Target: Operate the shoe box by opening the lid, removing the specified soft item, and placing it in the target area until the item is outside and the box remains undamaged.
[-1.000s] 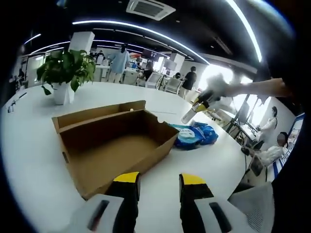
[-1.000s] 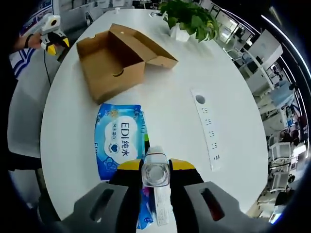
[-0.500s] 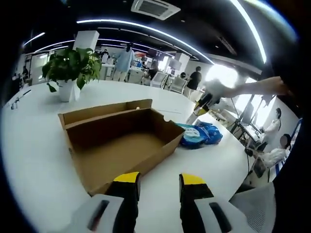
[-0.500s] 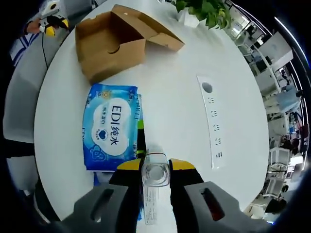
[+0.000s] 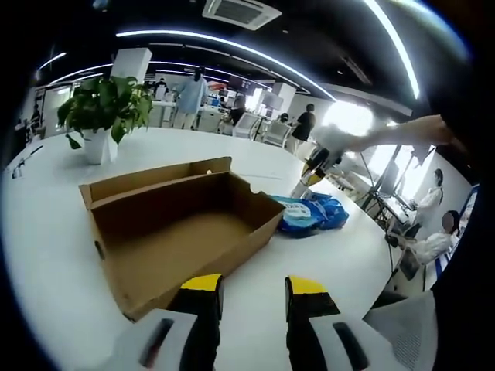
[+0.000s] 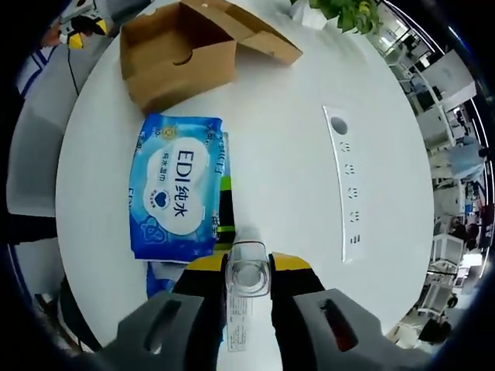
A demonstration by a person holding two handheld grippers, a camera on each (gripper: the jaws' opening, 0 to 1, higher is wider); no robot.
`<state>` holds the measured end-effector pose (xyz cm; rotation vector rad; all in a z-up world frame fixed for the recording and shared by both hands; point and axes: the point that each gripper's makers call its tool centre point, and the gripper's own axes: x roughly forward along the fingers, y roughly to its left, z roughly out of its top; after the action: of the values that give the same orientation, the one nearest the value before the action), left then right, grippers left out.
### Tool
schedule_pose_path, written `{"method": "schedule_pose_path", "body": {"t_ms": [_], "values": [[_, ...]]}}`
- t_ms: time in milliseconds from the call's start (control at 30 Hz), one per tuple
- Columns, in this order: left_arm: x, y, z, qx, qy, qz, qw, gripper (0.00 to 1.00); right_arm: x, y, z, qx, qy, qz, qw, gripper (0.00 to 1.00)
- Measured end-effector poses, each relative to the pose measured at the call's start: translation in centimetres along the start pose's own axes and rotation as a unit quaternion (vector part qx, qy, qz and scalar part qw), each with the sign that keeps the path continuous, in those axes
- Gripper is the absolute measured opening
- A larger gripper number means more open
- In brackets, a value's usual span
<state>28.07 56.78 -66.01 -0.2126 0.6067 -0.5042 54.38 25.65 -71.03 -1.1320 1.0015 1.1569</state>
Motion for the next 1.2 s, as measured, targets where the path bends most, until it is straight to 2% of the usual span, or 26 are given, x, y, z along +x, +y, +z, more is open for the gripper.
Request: {"method": "schedule_pose_path", "body": {"t_ms": [133,367,633,1033,1200], "values": [[0.3,-0.4,-0.2,0.002,0.005,-0.008,1.0,0.32,0.2,0.2,0.1,-0.001,0.013,0.019,0.9997,0.19],[0.4,-1.0,-0.1,0.005,0.003,-0.013,0.9999,0.32,0.4,-0.4,0.3,-0.002,0.022,0.017,0.9996,0.19],[-0.3,-0.5,-0.7,0.0,0.006,-0.005,1.0,0.32,1.0,-0.6,0.0,-0.006,0.028,0.016,0.9995,0.2],[-0.6,-0.2,-0.8,-0.006,0.003,0.005,1.0,0.32,1.5,-1.1,-0.1,-0.011,0.035,0.015,0.9992,0.21],[-0.5,-0.2,-1.0,-0.01,0.004,0.006,0.9999,0.32,1.2,-1.5,-0.2,-0.015,0.033,0.009,0.9993,0.25]]}}
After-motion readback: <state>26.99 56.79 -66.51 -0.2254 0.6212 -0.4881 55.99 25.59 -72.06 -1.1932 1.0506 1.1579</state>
